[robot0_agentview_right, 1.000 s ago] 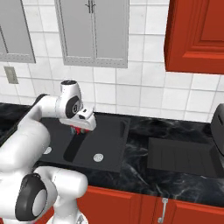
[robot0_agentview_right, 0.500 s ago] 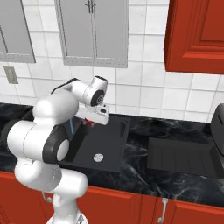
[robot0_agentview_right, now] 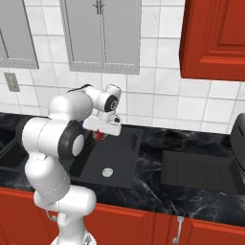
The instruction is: Take the fish out of the fridge, briefly rinse it in the sink, and place it on the tray next to the sink.
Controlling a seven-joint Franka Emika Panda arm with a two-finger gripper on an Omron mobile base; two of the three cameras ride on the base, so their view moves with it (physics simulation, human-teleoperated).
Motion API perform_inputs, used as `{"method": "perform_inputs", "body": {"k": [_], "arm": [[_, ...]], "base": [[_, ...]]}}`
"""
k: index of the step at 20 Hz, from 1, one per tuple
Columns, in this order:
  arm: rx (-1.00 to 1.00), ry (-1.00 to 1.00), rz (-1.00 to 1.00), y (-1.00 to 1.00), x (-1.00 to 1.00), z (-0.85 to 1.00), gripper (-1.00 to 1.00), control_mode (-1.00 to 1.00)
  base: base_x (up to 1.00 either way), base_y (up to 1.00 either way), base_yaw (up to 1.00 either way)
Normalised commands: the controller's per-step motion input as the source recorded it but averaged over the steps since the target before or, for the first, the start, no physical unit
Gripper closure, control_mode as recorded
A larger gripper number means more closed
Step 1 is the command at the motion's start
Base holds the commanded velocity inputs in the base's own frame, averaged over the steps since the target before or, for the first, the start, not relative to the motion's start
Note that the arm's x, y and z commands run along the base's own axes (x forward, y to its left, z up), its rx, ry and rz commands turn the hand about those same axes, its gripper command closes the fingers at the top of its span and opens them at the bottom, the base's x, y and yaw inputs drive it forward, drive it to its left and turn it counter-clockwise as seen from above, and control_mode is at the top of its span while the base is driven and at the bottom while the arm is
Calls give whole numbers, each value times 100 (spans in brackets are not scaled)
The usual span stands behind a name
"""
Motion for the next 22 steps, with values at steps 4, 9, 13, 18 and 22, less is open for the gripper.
{"method": "perform_inputs", "body": {"k": [4,9,13,18,22], "arm": [[15,1,52,4,7,-9,100,-100],[14,1,45,32,16,-7,100,-100],[19,0,35,41,22,-9,100,-100],[16,-13,12,24,2,0,100,-100],[16,-21,2,22,0,0,100,-100]], "base": [[0,0,0],[0,0,0],[0,0,0],[0,0,0],[0,0,0]]}}
